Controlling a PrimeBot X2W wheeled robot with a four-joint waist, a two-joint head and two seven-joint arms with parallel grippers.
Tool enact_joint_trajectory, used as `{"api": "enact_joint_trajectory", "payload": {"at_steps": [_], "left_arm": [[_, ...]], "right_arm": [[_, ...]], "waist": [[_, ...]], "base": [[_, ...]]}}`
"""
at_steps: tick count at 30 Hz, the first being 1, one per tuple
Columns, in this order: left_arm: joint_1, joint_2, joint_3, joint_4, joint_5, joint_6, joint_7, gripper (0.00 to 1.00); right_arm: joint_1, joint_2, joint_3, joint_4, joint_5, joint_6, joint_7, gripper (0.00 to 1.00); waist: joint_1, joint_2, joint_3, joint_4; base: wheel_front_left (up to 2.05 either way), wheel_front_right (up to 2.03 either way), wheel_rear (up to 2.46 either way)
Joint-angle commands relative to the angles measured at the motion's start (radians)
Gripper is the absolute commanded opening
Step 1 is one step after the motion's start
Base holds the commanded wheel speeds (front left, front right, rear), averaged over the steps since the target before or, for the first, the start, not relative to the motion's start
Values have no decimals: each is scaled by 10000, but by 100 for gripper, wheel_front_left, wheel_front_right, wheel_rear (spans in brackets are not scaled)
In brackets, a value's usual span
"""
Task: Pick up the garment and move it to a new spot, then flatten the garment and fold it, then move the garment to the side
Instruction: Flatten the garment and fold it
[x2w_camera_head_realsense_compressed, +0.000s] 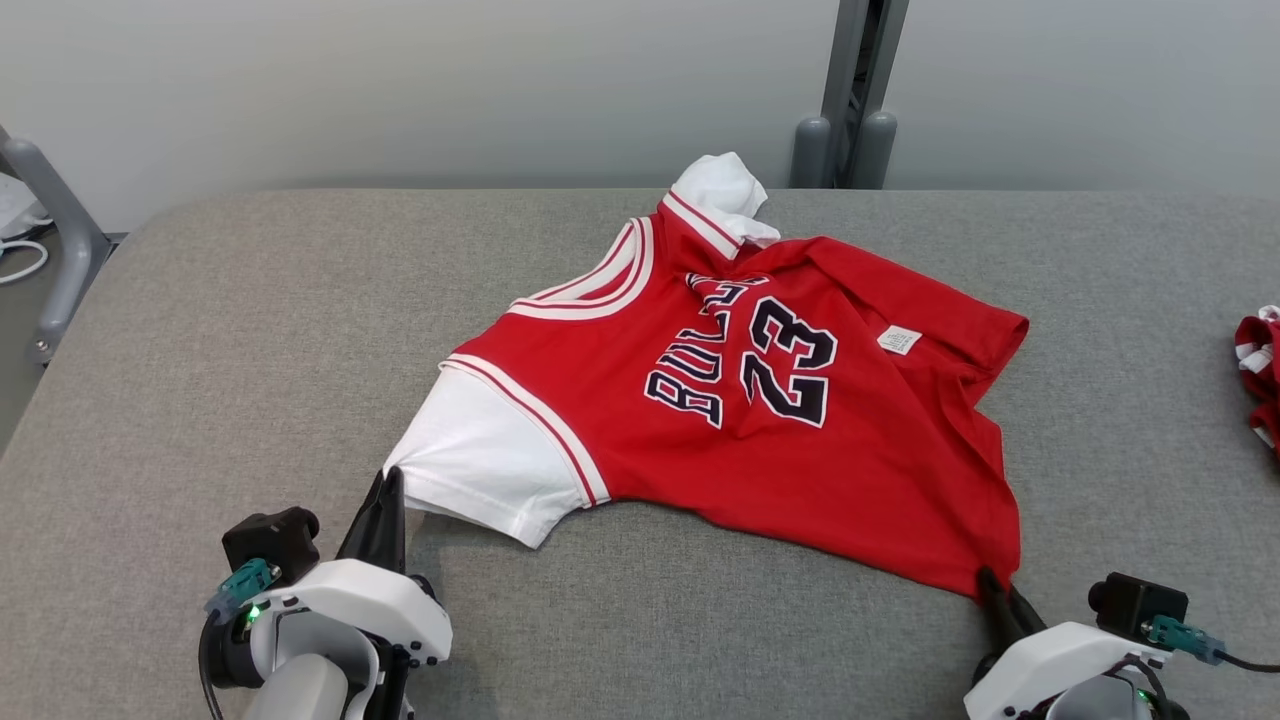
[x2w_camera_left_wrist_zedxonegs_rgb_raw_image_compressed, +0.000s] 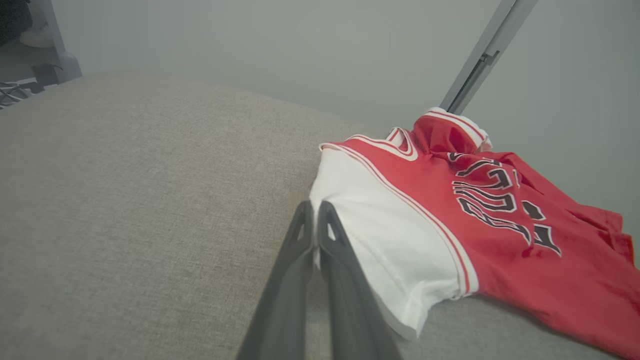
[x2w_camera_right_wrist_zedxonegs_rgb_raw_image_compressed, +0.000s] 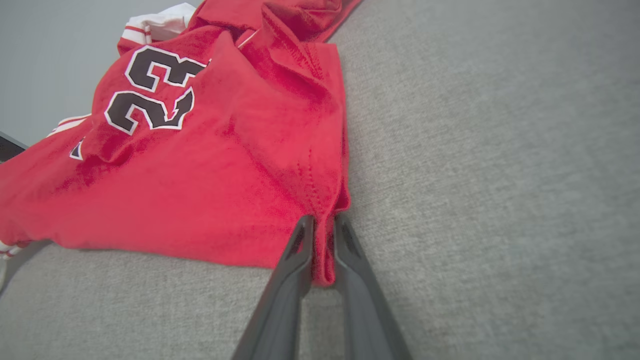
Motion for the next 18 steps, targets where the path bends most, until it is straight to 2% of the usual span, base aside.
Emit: {"api": "enact_joint_trajectory", "payload": {"at_steps": [1,9,14,18], "left_arm": [[142,102,1,-60,42,62,29,0],[395,134,275,-493,-588,-142,408,0],[543,-63,871,-1390,-2021,-668,1061,0],[494,-154,1337,-2570,-3114,-729,1704,0]], "right_arm": [[16,46,124,181,66,-4,-25,0],[100,-293,567,-847,627,-4,-262,0],[137,-741,728,-2269,1063,-4,70,0],[-59,-1083,563,-3712,1426,-4,706,0]], "waist": [[0,0,-45,-18],[0,0,-431,-205],[0,0,-810,-427],[0,0,-1072,-607]], "base": [[0,0,0],[0,0,0],[0,0,0],[0,0,0]]}}
